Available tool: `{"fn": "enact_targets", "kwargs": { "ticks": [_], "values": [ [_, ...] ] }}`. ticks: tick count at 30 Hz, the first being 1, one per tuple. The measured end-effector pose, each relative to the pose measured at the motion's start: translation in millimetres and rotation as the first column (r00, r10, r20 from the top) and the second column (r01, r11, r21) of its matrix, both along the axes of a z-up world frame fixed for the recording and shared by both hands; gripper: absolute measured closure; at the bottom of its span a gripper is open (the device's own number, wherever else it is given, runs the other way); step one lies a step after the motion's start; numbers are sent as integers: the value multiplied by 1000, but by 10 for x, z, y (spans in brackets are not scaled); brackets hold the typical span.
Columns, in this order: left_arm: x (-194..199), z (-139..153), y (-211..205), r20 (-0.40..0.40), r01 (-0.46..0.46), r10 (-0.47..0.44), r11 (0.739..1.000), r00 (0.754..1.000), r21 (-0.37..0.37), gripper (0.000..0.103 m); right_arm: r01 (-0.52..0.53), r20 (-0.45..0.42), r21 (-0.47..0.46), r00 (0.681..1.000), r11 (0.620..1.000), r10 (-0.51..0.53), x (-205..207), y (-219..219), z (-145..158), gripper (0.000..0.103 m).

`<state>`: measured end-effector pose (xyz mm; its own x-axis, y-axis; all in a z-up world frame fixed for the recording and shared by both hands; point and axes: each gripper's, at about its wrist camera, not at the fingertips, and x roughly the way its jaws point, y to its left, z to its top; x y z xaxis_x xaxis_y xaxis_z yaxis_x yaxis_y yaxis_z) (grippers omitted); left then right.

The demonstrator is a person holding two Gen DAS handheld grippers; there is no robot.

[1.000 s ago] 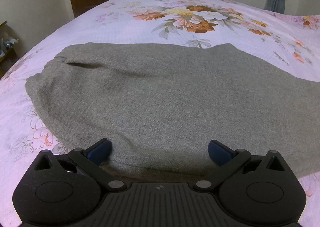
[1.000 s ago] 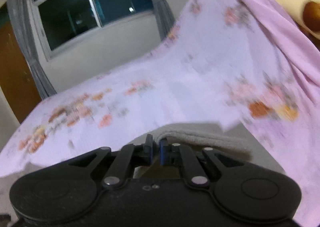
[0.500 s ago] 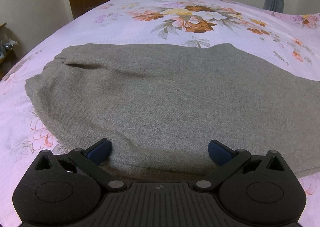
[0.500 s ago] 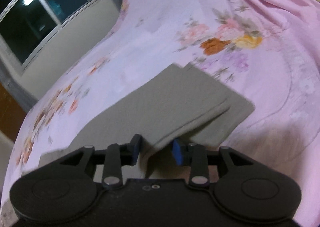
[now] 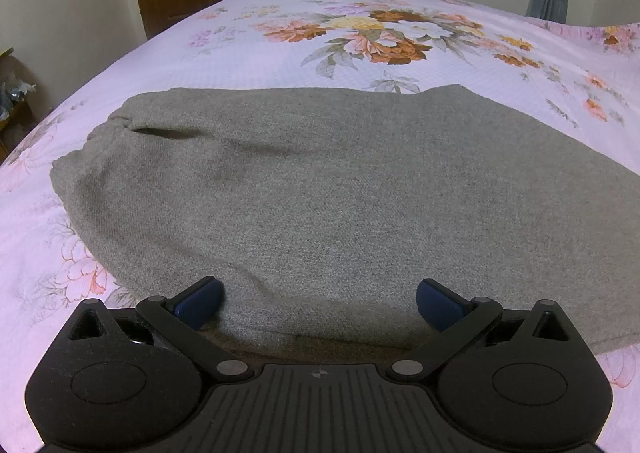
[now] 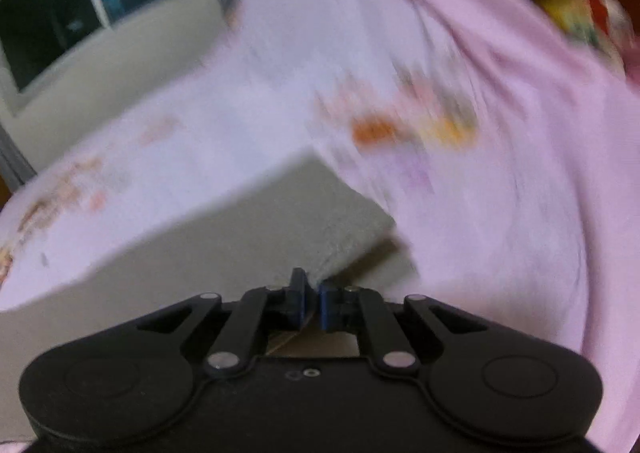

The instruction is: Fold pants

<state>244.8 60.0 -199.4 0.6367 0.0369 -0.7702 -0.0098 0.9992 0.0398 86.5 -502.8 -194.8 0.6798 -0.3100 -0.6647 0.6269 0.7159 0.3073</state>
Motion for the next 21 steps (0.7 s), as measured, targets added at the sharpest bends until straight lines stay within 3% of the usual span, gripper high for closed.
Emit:
{"fn": "enact_targets", "kwargs": {
  "ticks": [6,9,11,13,15,17,20,21],
  "values": [
    [0,4,2,0,1,-1,1000,1000,2,0,9,16,-67,1000,998,-8,17,-36,144,90],
    [-5,-1,-4,6,-1,0,1000,1000,7,0,-37,-63,-103,998,994,30,104,-34,108,92],
    [-6,1,-5,5,-1,1,1000,1000,6,0,-24,-8,-111,1000,994,24,69,-39,200,92],
    [-4,0,0,6,2,-2,1000,1000,6,0,-36,29,-177,999,984,42,97,29,332,93],
    [-8,-2,0,8,0,0,1000,1000,6,0,-52,-20,-219,999,974,49,172,44,322,93],
    [-11,-3,0,12,-3,3,1000,1000,8,0,-44,-133,-187,991,981,19,238,-22,151,89],
    [-21,6,-7,14,-1,1,1000,1000,11,0,-7,-120,-192,993,981,-16,120,-39,123,76],
    [-22,11,-7,15,2,-2,1000,1000,12,0,22,-107,-200,993,980,-45,68,-45,166,60]
  ]
}}
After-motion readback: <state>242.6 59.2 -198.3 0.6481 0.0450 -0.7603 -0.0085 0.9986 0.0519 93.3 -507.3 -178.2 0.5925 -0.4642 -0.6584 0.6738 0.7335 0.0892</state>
